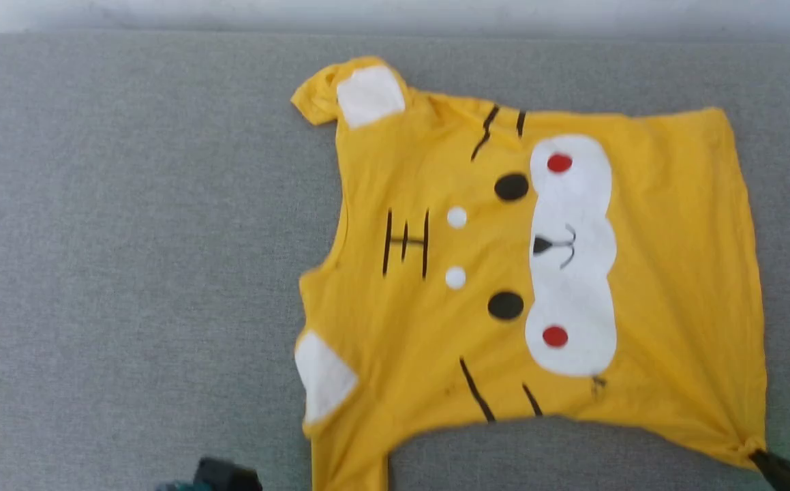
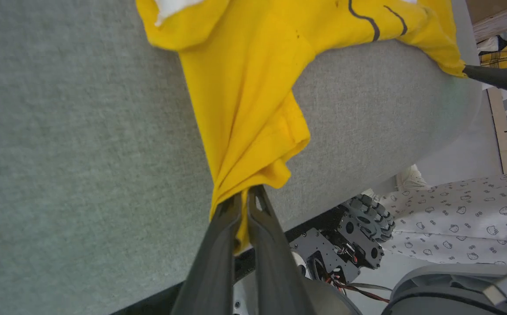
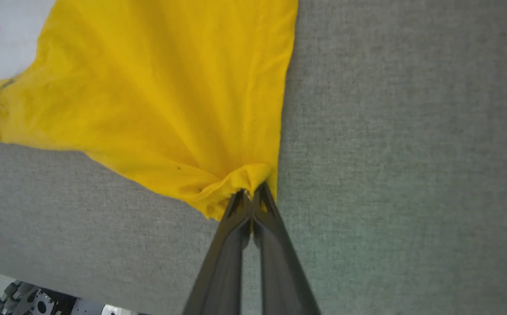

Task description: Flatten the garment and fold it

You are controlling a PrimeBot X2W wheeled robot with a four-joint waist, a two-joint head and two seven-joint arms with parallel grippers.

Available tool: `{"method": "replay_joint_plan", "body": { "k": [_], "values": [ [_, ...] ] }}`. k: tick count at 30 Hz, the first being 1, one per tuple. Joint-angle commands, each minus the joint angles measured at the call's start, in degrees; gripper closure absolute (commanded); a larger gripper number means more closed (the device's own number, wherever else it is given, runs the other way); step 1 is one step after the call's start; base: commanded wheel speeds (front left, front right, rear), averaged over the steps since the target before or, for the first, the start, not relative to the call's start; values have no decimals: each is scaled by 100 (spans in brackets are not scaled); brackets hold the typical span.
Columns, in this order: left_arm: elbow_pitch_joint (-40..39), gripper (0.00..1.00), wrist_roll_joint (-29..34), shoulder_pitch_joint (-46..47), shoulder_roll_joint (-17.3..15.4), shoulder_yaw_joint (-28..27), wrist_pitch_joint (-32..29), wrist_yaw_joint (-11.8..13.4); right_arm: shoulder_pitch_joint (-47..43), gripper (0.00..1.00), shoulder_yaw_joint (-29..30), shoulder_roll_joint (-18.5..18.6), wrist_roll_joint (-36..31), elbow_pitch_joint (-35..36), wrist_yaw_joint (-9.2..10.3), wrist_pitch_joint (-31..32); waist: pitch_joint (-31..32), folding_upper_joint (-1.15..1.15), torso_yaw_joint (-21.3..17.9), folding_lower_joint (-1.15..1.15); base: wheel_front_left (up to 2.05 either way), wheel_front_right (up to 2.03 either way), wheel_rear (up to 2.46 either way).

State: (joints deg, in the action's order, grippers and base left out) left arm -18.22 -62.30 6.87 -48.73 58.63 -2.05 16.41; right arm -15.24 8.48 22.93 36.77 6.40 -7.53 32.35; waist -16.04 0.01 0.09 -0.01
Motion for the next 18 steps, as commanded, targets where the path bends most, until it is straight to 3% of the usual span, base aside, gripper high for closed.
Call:
{"method": "replay_joint_plan", "body": {
  "k": [1,8,13,18],
  "values": [
    [47,100,-179,-172,13,74,-94,-28,-134,100,-13,24,26,-48,4,94,131,-1,18,1,0,0,0],
    [150,100,-590,-479,12,265,-398,-128,-519,100,-53,143,0,-236,4,363,303,-1,131,1,0,0,0],
    [165,100,-880,-668,-51,367,-625,-187,-884,100,60,46,6,-465,4,1108,419,-1,195,1,0,0,0],
    [174,100,-936,-807,-137,288,-405,-247,-1004,100,213,-93,42,-245,4,1370,507,-1,209,1,0,0,0]
  ]
}}
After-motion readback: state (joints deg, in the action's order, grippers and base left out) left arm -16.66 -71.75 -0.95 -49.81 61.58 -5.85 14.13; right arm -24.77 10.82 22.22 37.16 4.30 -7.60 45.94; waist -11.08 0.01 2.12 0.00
